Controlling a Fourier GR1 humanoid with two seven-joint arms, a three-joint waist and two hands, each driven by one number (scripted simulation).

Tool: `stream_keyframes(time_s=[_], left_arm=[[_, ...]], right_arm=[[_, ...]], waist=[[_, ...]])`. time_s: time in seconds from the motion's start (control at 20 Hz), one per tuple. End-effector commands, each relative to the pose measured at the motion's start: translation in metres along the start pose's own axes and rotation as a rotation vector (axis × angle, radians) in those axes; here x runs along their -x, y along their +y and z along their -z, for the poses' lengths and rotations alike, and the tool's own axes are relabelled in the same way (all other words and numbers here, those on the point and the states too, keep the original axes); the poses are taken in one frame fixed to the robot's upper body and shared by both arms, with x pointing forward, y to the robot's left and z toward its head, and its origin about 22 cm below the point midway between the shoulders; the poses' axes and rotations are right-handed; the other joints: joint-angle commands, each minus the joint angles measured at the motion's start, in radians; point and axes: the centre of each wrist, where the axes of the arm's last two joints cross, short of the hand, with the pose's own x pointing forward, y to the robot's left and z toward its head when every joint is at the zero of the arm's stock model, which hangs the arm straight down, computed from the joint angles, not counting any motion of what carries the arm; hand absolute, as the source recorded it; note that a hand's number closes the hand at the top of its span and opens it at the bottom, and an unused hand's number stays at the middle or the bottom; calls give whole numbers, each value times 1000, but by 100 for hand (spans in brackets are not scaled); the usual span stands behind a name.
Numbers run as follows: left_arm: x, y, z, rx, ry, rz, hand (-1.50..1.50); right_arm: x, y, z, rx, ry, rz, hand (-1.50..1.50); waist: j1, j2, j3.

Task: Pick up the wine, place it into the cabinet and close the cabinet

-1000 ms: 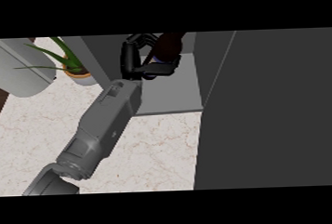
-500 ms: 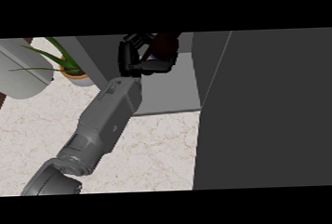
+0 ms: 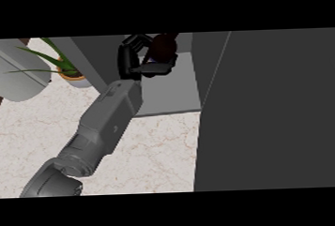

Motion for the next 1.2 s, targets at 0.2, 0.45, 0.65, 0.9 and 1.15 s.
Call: stream_keyframes(time_s=[0.2,0.45,0.65,0.9,1.15], left_arm=[[5,18,3,-43,34,89,-150],[14,29,-3,-30,44,123,-150],[25,29,-15,-51,38,186,-150],[22,27,-12,-34,32,225,-150],[27,28,-18,-75,18,212,-150]], right_arm=[[-8,-5,-3,-24,-19,5,-150],[-9,-3,-5,4,-28,9,-150],[-2,-4,-5,-2,-37,26,-150],[-13,-3,-7,-13,-31,18,-150],[-12,-3,-14,-20,-51,12,-150]], waist=[[1,6,-2],[8,2,-2],[-4,9,-1],[-17,12,-2],[-13,8,-2]])
